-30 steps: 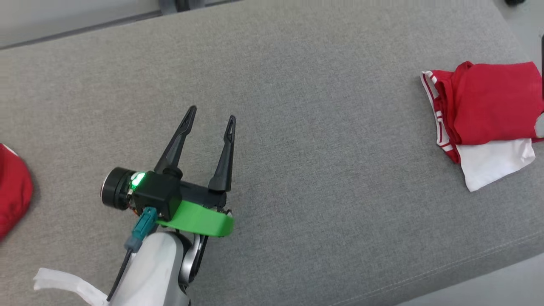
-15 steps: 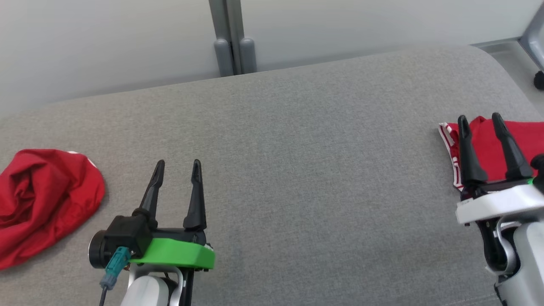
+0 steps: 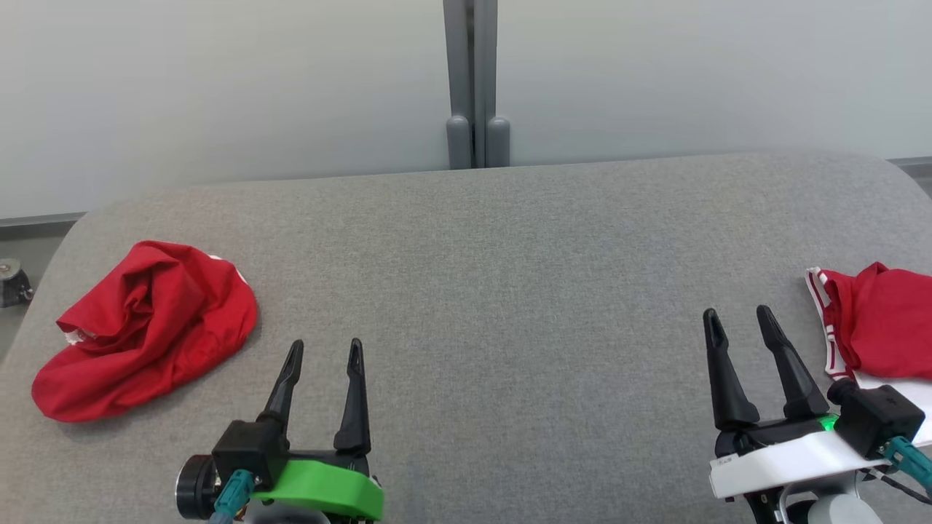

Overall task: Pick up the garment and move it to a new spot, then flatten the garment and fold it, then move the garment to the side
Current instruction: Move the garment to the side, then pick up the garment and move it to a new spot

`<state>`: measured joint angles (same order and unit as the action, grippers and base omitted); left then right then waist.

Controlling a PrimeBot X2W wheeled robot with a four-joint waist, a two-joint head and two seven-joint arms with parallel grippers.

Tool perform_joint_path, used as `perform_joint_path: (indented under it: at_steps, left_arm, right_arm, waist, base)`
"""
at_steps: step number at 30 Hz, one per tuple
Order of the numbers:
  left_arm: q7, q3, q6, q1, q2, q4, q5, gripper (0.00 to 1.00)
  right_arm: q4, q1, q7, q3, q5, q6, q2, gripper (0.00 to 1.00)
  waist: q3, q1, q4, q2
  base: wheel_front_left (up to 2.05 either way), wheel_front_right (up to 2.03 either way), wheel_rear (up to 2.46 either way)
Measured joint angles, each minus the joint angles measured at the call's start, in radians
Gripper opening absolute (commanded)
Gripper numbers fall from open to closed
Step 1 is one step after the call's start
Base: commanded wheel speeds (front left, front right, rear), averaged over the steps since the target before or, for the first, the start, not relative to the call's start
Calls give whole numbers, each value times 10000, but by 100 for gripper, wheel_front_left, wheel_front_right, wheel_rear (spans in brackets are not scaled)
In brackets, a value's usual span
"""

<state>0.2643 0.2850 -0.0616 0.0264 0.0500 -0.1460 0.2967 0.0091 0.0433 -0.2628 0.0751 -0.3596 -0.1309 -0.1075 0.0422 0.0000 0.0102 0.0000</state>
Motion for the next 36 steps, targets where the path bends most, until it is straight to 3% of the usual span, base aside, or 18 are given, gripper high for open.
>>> perform_joint_path:
  at_steps: [9,23,36]
  left_arm:
    - [-2,234,-29,-235,-2,-192,12,100]
    - [-2,159,-31,-228,-4,-176,12,100]
    - [-2,209,-31,-127,-4,-205,12,100]
  right_arm:
    - [-255,369,0,-88,151,0,197,100]
    - [-184,364,0,-125,188,0,383,100]
    - [384,354,-2,-109,453,0,401,100]
  waist:
    - [131,0,400,0]
    - [-34,0,470,0]
    - [-114,0,774,0]
  base:
    - [0,0,0]
    - [0,0,0]
    - [0,0,0]
